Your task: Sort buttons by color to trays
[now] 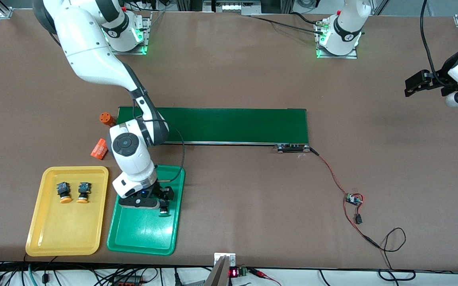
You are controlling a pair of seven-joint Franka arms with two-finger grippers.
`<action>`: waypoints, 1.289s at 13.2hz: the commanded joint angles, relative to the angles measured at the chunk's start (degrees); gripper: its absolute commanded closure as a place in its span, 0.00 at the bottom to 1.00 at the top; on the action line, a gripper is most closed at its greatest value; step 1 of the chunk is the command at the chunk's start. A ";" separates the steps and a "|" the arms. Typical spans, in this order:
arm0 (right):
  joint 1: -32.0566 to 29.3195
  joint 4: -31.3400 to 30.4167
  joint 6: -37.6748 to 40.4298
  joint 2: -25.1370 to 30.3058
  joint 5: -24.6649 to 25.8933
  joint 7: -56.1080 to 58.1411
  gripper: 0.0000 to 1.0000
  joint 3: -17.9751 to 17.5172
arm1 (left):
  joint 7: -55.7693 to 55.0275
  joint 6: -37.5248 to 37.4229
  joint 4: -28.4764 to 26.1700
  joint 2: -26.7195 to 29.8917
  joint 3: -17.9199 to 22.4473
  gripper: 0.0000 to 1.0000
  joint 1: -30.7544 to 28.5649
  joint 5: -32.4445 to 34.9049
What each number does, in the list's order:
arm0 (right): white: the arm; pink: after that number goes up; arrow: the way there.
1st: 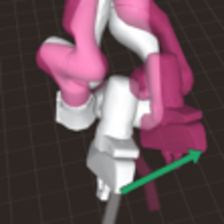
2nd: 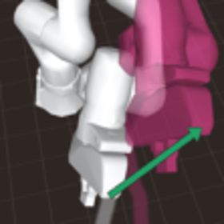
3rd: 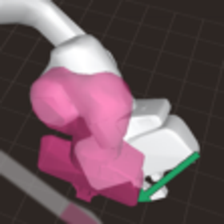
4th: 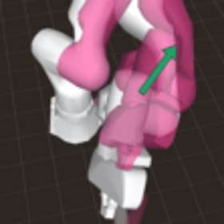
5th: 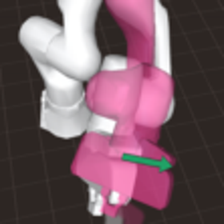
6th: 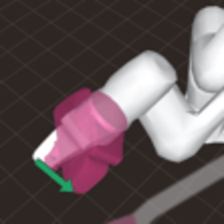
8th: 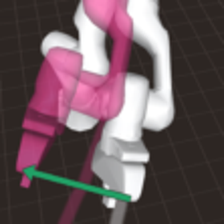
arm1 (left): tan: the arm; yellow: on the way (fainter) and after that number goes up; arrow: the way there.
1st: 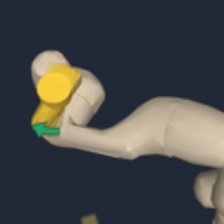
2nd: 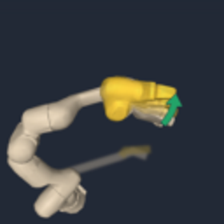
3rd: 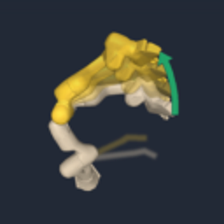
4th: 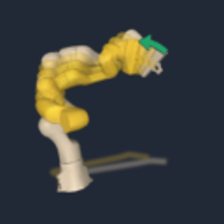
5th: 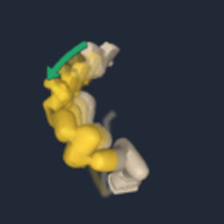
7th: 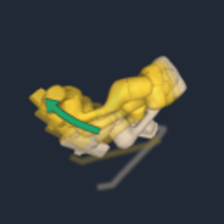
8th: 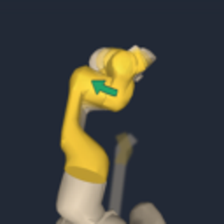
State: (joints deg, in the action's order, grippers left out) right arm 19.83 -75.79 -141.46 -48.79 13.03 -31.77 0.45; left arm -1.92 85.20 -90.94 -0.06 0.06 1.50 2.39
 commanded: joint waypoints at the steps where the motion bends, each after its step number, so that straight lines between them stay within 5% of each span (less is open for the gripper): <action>1: 0.56 -2.78 12.22 9.56 -0.37 2.92 0.00 0.08 | 1.13 -1.36 1.82 -0.65 -0.06 0.00 -0.45 -0.72; 5: -2.24 -4.89 29.10 22.65 -9.48 11.62 0.00 0.25 | 1.13 -1.36 1.82 -0.65 -0.06 0.00 -0.45 -0.72; 9: -8.83 -8.74 41.94 35.39 -10.83 19.54 0.00 0.26 | 1.13 -1.36 1.82 -0.65 -0.06 0.00 -0.45 -0.72; 13: -17.27 -22.09 44.78 50.25 -10.74 30.69 0.00 -0.18 | 1.13 -1.27 1.82 -0.65 -0.06 0.00 -0.45 -0.72; 17: -26.42 -24.32 47.32 53.01 -10.56 33.08 0.00 -5.45 | 1.13 -1.36 1.73 -0.65 0.03 0.00 -0.45 -0.63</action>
State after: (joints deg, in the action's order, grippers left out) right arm -2.96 -98.27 -94.86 3.08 3.26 -0.12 -1.83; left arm -1.92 85.16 -90.84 -0.06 0.06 1.49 2.39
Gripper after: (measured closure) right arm 0.000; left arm 0.000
